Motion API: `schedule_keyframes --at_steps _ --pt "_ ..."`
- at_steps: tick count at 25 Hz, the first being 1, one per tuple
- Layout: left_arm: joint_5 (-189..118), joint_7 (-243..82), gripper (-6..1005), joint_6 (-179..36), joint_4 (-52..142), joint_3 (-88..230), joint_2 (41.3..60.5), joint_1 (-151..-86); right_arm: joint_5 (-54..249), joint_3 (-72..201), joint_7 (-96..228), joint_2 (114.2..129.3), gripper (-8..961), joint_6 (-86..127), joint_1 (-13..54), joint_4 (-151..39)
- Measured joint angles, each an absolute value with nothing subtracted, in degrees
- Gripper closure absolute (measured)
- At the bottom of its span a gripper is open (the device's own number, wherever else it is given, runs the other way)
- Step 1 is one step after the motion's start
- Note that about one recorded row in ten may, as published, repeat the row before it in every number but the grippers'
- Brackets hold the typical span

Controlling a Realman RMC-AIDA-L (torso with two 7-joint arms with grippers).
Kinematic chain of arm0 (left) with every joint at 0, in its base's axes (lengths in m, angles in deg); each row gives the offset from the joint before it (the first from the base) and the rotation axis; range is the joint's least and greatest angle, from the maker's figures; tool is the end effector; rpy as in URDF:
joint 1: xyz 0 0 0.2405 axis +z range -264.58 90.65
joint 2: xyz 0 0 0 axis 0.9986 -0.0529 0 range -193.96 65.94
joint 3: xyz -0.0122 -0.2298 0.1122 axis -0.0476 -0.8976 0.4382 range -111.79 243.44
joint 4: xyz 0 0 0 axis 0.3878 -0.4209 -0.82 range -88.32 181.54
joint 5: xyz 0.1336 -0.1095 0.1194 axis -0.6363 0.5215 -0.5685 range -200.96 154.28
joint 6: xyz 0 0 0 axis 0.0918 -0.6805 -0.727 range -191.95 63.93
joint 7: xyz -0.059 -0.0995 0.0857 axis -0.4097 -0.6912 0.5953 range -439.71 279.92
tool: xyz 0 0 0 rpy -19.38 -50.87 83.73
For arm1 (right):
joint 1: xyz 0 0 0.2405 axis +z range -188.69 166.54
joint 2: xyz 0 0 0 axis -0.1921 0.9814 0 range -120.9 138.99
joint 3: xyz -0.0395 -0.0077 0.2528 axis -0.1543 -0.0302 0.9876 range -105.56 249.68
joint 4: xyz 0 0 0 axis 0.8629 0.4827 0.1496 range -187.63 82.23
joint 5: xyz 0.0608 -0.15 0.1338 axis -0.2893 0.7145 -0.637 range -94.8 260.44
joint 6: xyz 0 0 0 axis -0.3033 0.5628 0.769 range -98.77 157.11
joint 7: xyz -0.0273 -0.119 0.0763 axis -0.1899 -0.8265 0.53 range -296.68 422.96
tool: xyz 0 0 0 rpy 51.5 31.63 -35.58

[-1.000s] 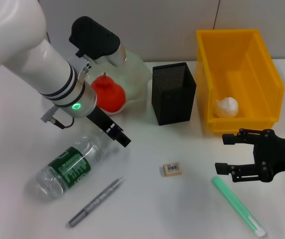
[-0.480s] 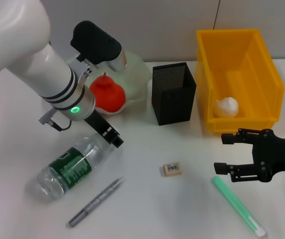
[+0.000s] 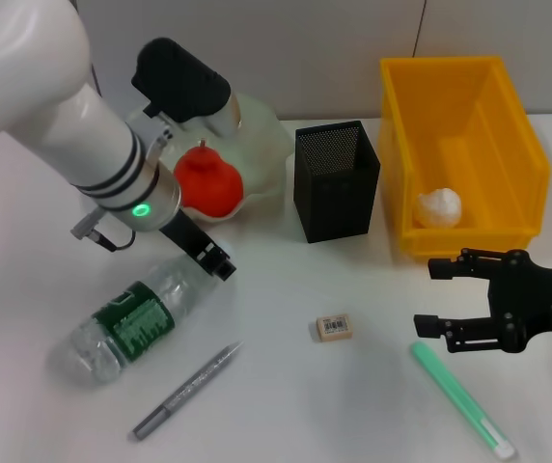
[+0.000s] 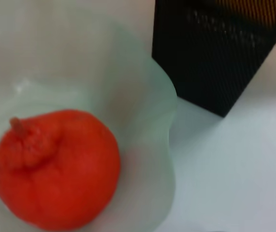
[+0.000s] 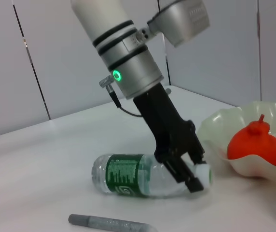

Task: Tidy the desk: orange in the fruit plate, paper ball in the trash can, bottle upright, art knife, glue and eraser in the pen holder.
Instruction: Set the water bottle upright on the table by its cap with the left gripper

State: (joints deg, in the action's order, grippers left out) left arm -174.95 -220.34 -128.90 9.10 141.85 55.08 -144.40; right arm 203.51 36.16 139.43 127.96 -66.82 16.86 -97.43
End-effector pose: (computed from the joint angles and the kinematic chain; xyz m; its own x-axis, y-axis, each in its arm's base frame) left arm -0.1701 0.4278 -0.0594 0.7682 0.5899 -0.2488 0.4334 -0.7652 -0.4762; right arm 0.2733 0.3146 0.0222 0.8589 -0.2695 -0.4355 -0.3731 -0.9118 -0.1717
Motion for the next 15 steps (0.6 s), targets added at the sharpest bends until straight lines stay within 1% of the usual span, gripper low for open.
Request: schedule_keyframes --at_steps 2,3,4,7,8,9,10,13,14,15 --pt "-174.9 -220.3 554 -129.0 8.6 141.9 55.08 -144.2 203.4 36.2 139.4 127.96 112 -66.8 16.8 -97.4" --pt "-174.9 -220.3 554 -129.0 8.6 141.9 55.08 -144.2 203.4 36.2 139.4 127.96 112 -66.8 16.8 -97.4" --pt "-174.5 -220.6 554 -132.6 -1.5 141.5 54.88 -139.7 203.2 36.2 139.4 127.96 112 -66.8 16.8 -97.4" --pt "-174.5 -220.8 554 -134.2 -5.3 141.3 54.79 -137.8 202.8 36.3 139.4 127.96 113 -66.8 16.6 -97.4" --pt "-174.4 -221.1 554 -138.3 -16.2 139.8 54.65 -132.0 202.8 36.3 139.4 127.96 113 -66.8 16.6 -97.5" --pt "-174.4 -221.1 554 -138.3 -16.2 139.8 54.65 -132.0 202.7 36.3 139.5 127.96 113 -66.8 16.7 -97.5" --pt "-174.0 -221.2 554 -140.0 -21.1 138.2 54.62 -128.8 202.7 36.3 139.6 127.96 113 -66.8 16.7 -97.5" --pt "-174.0 -221.2 555 -140.0 -21.1 138.2 54.62 -128.8 202.6 36.3 139.7 127.95 113 -66.8 16.9 -97.6" --pt "-173.2 -221.1 555 -142.1 -26.2 136.1 54.56 -125.1 202.5 36.3 139.8 127.96 113 -66.8 16.9 -97.7" --pt "-169.5 -219.7 555 -144.7 -34.4 131.5 54.36 -117.7 202.4 36.3 139.8 127.95 113 -66.8 17.0 -97.7"
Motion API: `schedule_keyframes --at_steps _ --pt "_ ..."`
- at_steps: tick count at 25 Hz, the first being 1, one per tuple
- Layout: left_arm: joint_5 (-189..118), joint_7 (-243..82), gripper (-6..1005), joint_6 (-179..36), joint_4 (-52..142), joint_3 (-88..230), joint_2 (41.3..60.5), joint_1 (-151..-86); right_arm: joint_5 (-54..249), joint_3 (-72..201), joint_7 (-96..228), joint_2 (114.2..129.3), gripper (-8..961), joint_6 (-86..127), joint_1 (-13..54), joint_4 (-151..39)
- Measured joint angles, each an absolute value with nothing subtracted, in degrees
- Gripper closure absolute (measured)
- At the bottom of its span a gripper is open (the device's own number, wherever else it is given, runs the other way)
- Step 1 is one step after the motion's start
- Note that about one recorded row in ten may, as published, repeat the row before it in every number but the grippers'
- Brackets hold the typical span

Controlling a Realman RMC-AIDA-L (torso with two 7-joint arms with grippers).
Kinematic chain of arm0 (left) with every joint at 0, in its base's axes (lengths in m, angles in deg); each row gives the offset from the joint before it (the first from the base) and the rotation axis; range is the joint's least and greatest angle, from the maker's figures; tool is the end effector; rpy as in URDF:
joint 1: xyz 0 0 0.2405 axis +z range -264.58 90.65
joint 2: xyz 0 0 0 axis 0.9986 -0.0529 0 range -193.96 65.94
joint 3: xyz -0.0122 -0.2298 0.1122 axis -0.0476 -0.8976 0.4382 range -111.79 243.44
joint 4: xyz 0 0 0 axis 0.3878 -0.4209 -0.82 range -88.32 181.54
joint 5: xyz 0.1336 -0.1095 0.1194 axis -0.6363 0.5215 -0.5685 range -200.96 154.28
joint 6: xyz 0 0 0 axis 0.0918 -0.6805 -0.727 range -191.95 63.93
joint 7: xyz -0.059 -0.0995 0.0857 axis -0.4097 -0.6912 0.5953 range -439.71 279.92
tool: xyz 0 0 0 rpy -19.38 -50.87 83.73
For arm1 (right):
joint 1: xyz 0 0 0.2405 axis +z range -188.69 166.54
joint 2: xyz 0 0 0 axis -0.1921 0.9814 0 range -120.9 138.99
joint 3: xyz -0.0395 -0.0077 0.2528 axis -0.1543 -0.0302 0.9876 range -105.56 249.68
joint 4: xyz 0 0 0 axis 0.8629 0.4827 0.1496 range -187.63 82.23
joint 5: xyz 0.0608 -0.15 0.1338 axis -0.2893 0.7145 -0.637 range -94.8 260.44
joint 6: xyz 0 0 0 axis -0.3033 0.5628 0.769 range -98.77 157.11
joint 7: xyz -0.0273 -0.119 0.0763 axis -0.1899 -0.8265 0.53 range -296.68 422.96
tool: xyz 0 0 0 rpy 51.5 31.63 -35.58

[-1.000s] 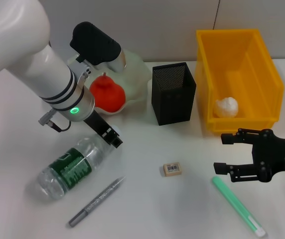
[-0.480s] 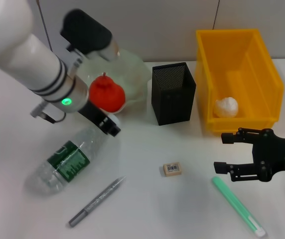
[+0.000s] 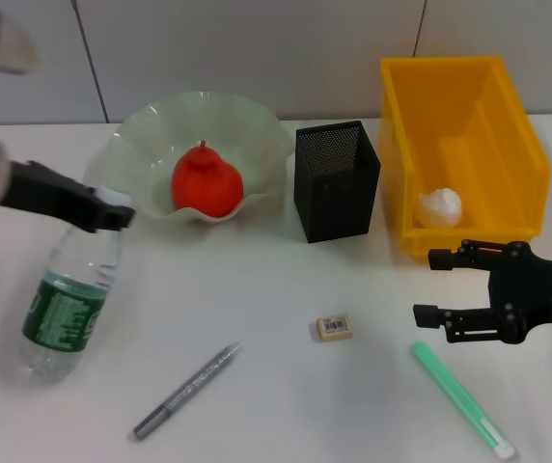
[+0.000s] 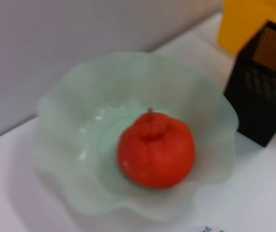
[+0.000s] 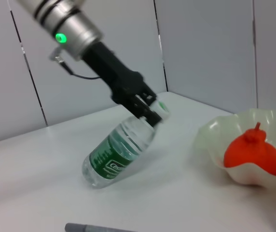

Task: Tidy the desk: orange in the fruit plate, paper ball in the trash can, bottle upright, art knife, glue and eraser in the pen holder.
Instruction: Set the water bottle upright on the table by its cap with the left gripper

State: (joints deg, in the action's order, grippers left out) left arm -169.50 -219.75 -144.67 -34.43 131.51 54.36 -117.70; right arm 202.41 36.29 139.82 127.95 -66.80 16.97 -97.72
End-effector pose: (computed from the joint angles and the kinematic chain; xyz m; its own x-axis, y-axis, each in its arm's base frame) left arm -0.2000 0.3818 0.0596 0.7712 0.6311 0.0832 0.5607 -0.6115 -0.5583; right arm 0.2706 0.3170 0.0247 0.8524 -0.2629 -0.4520 -0.3754 -0.9094 -0.1792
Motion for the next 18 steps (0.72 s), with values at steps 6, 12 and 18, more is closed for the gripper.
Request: schedule_keyframes --at_steps 6,12,18 --pt "-155.4 -212.9 555 -146.0 -41.0 124.5 54.19 -107.7 201.9 36.2 140.4 127.95 113 -66.8 17.7 -97.8" --pt "-149.6 -209.3 554 -146.3 -41.8 122.5 54.22 -104.4 201.8 36.2 141.0 127.96 113 -66.8 18.3 -97.9" --pt "-136.2 -199.9 555 -146.2 -40.7 121.9 54.48 -99.5 201.2 36.3 141.1 127.95 113 -66.8 18.7 -98.0"
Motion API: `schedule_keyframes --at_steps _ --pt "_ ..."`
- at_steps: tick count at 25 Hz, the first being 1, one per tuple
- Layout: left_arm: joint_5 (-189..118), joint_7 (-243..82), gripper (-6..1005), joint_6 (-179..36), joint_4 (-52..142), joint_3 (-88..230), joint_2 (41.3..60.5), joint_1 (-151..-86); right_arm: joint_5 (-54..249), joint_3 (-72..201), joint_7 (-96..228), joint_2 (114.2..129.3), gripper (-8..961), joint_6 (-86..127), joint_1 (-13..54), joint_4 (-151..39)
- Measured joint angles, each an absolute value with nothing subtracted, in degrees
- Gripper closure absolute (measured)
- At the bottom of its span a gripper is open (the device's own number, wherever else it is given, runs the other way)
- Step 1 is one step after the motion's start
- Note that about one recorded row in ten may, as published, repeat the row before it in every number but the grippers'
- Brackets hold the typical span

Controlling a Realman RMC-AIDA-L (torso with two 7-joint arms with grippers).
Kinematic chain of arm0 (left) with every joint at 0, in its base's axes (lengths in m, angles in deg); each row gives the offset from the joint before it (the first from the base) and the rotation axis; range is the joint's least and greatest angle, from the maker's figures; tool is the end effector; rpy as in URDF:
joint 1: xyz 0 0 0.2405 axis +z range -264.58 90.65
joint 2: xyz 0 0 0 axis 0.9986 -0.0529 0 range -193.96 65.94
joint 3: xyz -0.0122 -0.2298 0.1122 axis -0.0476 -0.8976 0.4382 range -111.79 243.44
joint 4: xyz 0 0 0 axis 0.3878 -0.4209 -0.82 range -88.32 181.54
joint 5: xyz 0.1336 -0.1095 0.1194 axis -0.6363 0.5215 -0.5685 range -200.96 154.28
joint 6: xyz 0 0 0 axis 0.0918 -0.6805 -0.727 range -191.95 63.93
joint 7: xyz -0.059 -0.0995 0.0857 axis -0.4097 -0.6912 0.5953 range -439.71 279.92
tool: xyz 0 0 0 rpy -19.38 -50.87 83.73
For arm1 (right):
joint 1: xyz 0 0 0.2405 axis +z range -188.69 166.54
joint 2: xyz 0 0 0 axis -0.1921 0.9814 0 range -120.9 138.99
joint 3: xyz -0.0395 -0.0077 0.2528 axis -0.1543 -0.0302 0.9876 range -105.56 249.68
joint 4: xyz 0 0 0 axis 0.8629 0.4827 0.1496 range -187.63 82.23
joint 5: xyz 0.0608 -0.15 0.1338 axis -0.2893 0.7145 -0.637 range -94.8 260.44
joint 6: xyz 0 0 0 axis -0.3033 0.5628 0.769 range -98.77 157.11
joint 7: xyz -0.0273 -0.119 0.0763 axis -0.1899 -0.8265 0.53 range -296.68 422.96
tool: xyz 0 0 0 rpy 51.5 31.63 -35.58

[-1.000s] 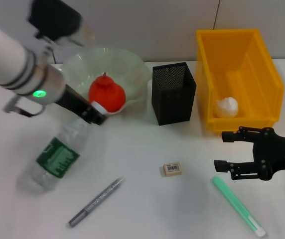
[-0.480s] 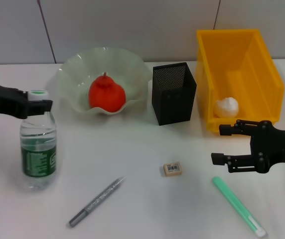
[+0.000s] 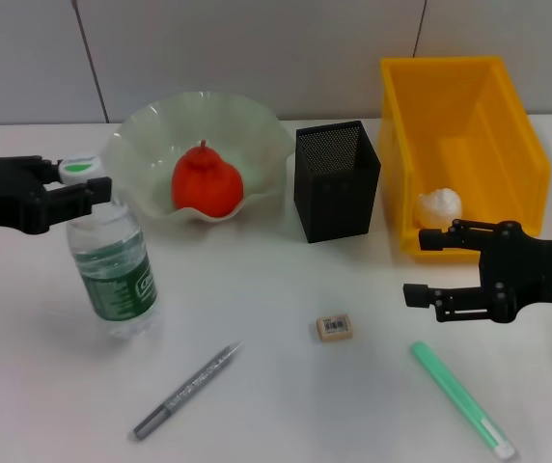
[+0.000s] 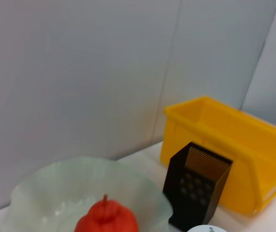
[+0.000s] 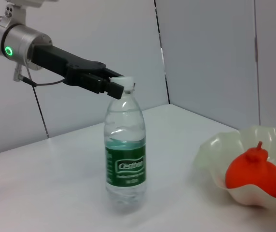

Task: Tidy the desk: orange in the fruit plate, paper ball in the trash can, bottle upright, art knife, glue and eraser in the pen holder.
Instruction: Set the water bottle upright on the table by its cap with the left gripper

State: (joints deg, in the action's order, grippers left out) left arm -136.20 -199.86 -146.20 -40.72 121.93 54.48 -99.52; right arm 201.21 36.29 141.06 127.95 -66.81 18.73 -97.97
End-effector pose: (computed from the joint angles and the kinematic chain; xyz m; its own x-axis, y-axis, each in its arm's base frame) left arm -0.2275 0.3186 0.1021 0.7838 0.4350 0.4432 0.6095 -0.6755 -0.4149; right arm 0.2582 0.3269 0.0270 0.8471 -0.2448 -0.4718 -0.3631 -0.9147 -0.1775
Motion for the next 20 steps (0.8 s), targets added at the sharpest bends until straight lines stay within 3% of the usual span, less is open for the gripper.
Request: schedule_keyframes --at_steps 20 --pt "-132.8 -189.1 554 -133.7 -27.4 119.0 54.33 -105.5 199.0 35.9 140.8 127.96 112 -66.8 18.8 -97.5"
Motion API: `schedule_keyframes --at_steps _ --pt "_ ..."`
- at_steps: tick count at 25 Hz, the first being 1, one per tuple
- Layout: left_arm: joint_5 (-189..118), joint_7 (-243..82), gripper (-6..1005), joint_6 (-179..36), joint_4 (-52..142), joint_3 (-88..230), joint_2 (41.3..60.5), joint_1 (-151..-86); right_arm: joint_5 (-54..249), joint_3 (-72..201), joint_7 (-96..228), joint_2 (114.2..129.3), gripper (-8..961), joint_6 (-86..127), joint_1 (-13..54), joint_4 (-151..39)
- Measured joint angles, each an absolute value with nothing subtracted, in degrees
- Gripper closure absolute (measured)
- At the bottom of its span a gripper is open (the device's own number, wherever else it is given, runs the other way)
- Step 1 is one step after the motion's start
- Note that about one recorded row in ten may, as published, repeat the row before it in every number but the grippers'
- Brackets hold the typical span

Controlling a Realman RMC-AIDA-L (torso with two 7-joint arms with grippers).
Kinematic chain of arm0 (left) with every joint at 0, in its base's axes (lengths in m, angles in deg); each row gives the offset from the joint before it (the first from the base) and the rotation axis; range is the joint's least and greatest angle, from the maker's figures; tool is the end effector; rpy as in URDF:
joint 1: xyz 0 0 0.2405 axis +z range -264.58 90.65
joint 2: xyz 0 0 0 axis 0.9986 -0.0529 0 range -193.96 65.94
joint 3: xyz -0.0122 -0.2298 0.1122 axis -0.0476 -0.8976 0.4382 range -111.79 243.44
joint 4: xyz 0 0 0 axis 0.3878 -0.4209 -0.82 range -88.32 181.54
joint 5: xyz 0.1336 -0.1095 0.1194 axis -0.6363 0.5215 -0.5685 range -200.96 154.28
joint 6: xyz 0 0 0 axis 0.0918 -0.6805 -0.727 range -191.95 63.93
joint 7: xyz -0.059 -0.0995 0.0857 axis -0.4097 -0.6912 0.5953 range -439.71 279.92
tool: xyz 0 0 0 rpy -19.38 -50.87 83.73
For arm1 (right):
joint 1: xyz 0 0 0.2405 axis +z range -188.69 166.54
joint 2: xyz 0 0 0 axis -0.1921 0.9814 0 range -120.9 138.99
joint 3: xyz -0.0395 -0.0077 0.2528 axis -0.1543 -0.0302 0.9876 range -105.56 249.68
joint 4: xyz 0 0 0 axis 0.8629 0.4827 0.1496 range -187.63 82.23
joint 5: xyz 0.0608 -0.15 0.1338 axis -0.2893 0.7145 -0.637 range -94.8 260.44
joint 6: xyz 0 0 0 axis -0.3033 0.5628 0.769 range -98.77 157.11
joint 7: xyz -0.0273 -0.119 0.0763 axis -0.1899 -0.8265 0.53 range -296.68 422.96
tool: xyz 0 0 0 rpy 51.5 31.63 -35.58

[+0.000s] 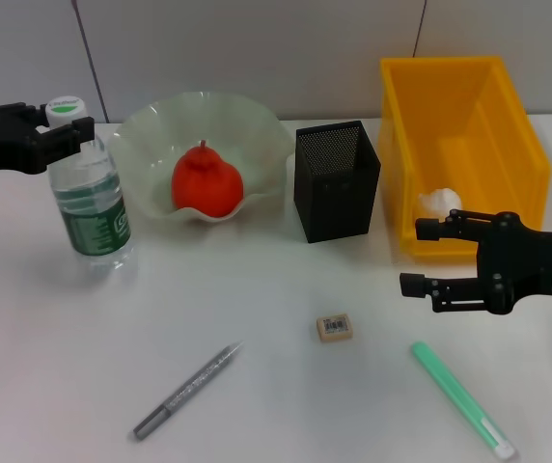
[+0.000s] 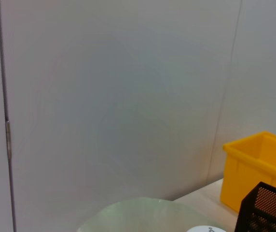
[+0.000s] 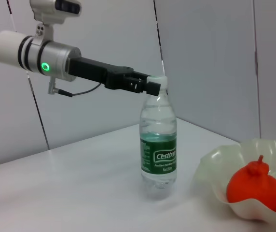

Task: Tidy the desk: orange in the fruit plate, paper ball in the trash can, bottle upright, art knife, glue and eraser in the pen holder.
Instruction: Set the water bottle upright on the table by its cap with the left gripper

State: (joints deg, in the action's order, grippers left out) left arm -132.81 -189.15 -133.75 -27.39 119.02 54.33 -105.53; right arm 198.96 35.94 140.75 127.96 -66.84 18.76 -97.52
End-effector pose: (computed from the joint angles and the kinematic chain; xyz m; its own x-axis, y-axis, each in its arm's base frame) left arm -0.2428 0.3625 0.0999 0.7792 0.3363 0.5289 0.6078 -0.6119 -0.5062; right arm 0.2538 0.3284 0.0276 0.8340 -0.2288 -0.5021 -0.3591 -0.9160 -0.1791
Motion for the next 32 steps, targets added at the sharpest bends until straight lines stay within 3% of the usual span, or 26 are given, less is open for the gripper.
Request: schedule_keyframes --at_steps 7,32 --pt "-132.8 -185.3 554 -128.9 -20.8 118.8 54.31 -108.2 199.0 35.8 140.7 127.96 112 -66.8 19.2 -97.5" --pt "-131.3 -178.6 551 -125.6 -15.6 119.3 54.61 -108.3 199.0 35.5 140.6 127.95 113 -65.4 19.3 -97.1"
